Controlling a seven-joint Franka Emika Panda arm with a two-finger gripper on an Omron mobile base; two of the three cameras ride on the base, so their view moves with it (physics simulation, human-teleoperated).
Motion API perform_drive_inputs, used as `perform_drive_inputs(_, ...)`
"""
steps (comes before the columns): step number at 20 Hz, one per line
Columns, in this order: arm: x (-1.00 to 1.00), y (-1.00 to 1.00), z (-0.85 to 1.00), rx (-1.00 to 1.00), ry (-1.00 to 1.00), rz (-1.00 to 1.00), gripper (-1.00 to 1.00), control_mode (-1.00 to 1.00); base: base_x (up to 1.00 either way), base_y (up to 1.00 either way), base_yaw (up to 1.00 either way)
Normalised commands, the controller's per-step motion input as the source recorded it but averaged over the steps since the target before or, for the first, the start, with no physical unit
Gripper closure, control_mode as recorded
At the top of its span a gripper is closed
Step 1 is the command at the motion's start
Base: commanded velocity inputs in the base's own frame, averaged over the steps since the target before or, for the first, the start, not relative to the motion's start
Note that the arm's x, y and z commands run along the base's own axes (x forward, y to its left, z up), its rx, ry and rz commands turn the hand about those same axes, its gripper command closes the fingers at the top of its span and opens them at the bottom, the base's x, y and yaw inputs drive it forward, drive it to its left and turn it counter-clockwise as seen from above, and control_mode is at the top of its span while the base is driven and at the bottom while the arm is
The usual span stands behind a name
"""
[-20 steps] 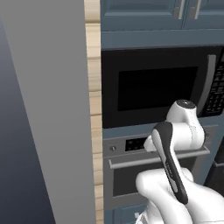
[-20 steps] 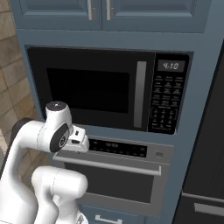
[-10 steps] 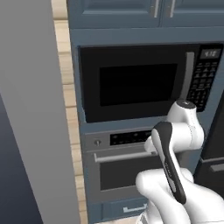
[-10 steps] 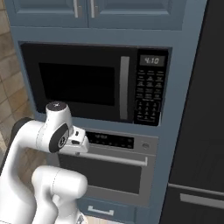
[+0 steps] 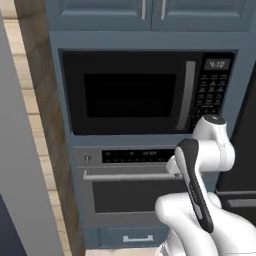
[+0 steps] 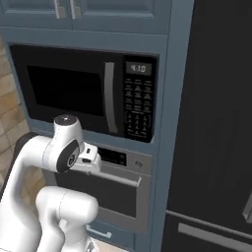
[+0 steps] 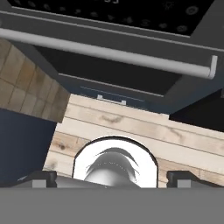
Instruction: Take the baked cake out of the oven and place it on the plate for cooling. Then close the oven door.
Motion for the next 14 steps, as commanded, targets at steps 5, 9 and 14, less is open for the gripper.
perform_drive_inputs(5,0.00,0.00,0.00,0.00,0.00,0.00,-1.00,1.00,0.00,-0.60,0.37)
perform_drive_inputs(9,0.00,0.00,0.00,0.00,0.00,0.00,-1.00,1.00,0.00,-0.63,0.38)
perform_drive_inputs(14,0.00,0.00,0.00,0.00,0.00,0.00,-1.00,1.00,0.00,-0.62,0.36)
